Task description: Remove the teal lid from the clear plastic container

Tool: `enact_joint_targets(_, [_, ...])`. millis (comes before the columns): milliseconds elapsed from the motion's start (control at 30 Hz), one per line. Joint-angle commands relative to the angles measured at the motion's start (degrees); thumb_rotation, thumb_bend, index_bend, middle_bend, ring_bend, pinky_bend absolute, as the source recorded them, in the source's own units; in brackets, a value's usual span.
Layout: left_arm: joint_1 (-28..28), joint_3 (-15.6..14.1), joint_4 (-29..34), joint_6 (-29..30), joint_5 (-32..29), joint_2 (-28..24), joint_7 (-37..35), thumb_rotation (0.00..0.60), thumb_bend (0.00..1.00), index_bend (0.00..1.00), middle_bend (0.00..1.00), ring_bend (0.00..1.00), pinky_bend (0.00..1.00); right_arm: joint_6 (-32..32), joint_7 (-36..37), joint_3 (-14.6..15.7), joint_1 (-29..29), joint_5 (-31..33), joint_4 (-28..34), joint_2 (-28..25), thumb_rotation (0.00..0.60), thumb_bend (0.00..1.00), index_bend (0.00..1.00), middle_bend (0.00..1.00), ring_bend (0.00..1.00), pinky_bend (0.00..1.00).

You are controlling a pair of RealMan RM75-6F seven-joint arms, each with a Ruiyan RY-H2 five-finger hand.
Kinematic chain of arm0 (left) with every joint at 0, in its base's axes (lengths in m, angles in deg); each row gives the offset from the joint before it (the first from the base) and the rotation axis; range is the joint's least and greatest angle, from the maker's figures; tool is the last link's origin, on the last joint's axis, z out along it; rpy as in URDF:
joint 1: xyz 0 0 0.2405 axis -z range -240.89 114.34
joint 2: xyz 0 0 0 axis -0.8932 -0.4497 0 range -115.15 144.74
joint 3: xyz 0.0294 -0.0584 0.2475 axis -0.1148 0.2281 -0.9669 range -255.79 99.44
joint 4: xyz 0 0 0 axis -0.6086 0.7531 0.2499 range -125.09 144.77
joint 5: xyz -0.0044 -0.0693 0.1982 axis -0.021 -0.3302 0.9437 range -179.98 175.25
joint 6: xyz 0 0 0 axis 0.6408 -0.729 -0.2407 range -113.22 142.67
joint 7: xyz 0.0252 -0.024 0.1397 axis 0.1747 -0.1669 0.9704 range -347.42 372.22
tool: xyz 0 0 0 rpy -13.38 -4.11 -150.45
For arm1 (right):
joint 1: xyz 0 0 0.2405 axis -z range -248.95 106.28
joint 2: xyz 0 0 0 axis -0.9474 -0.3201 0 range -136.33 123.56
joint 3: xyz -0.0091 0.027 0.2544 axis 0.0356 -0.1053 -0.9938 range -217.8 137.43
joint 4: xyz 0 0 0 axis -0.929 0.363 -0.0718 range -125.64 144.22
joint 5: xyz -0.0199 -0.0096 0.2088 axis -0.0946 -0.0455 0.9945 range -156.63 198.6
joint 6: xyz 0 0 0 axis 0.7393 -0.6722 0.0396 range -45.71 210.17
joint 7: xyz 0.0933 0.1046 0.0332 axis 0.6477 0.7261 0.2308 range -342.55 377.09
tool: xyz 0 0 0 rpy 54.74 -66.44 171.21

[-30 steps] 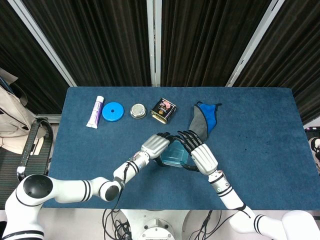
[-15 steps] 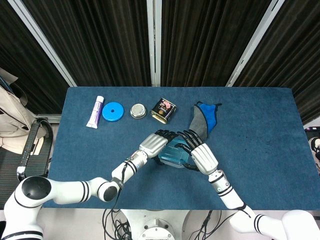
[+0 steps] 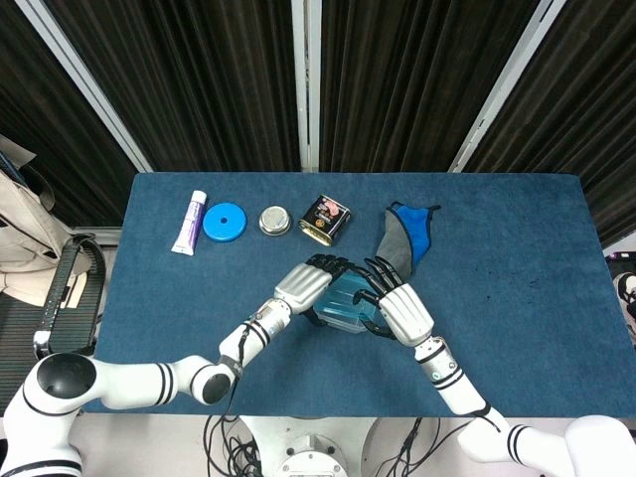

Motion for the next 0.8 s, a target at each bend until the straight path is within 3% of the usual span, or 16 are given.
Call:
enact_joint_targets(33, [-0.28, -0.08, 0.20, 0.37, 0.33, -0.10, 0.18, 0.600, 0.02, 0.00, 0.02, 0.00, 0.06, -0.12, -0.19, -0.01, -0.04, 0.06, 0.16, -0.05, 0.600, 0.32, 0.52, 0.15, 0.00, 0.00])
enact_joint_targets(800, [-6.13, 0.18, 2.10, 6.28, 4.25, -3.66, -2.46, 0.600, 0.02, 0.00, 0.02, 0.00, 0.05, 2.71, -2.76, -2.09, 0.21, 0.36, 1.62, -1.56, 0.600, 0.39, 0.63, 0.22, 0.00, 0.00])
